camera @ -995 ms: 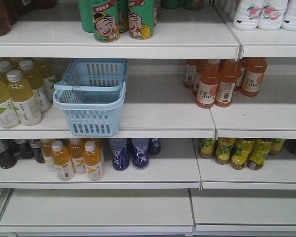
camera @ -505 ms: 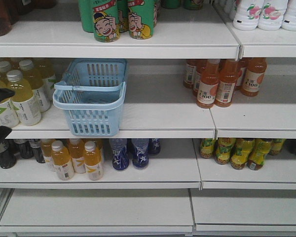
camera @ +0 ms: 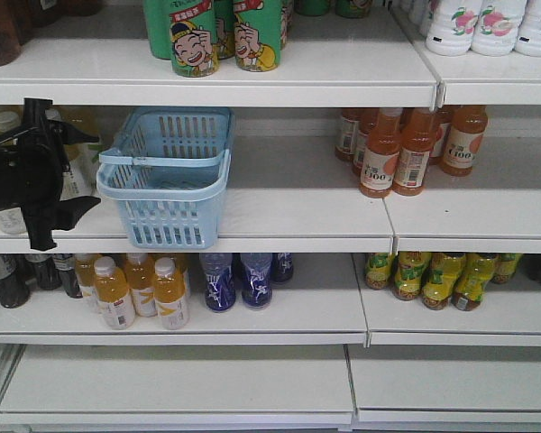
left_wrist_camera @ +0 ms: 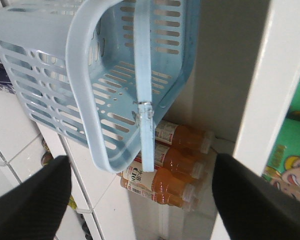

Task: Place coke in basket with both arms
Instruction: 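Reach the left gripper to the light-blue basket handle, then close the left gripper on the handle and lift the basket off the shelf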

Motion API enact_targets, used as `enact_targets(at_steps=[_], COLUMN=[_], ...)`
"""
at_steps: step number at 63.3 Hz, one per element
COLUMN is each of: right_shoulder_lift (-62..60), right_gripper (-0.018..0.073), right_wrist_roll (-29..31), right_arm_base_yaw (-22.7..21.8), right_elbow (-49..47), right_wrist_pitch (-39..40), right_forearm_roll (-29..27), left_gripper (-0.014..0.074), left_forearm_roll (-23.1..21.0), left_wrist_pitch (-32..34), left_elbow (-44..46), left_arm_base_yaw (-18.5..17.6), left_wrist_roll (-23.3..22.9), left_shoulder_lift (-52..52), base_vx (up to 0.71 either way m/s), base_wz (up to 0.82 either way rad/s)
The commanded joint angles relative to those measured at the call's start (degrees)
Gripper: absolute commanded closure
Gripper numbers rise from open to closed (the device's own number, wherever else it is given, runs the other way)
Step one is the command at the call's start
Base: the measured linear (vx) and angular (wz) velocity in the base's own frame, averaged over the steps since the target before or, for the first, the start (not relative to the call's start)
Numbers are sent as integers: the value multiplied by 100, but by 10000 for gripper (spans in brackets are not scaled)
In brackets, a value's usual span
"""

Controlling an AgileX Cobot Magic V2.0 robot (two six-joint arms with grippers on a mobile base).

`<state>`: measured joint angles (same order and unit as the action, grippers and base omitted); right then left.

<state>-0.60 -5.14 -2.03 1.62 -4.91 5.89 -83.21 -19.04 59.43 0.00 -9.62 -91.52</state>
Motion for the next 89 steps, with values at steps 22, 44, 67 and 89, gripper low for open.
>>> enact_targets(at_steps=[22, 44, 67, 89], right_shoulder_lift=[-105, -105, -105, -105], right_gripper=[567, 567, 567, 567], right_wrist_roll=[26, 26, 26, 26], right_arm_base_yaw=[-16, -16, -16, -16], right_elbow=[57, 57, 57, 57], right_wrist_pitch=[407, 401, 403, 403], right_forearm_roll=[47, 47, 47, 47], left_gripper=[37, 37, 87, 608], left_forearm_roll=[-405, -1077, -1511, -1901], left_wrist_pitch=[-231, -35, 55, -137], left_elbow=[1351, 2066, 2636, 2685], left_arm_base_yaw=[-431, -893, -929, -783], left_wrist_roll=[568, 570, 894, 2224], left_shoulder_lift=[-869, -1592, -2182, -2294], base_vx=[0, 0, 0, 0], base_wz=[0, 0, 0, 0])
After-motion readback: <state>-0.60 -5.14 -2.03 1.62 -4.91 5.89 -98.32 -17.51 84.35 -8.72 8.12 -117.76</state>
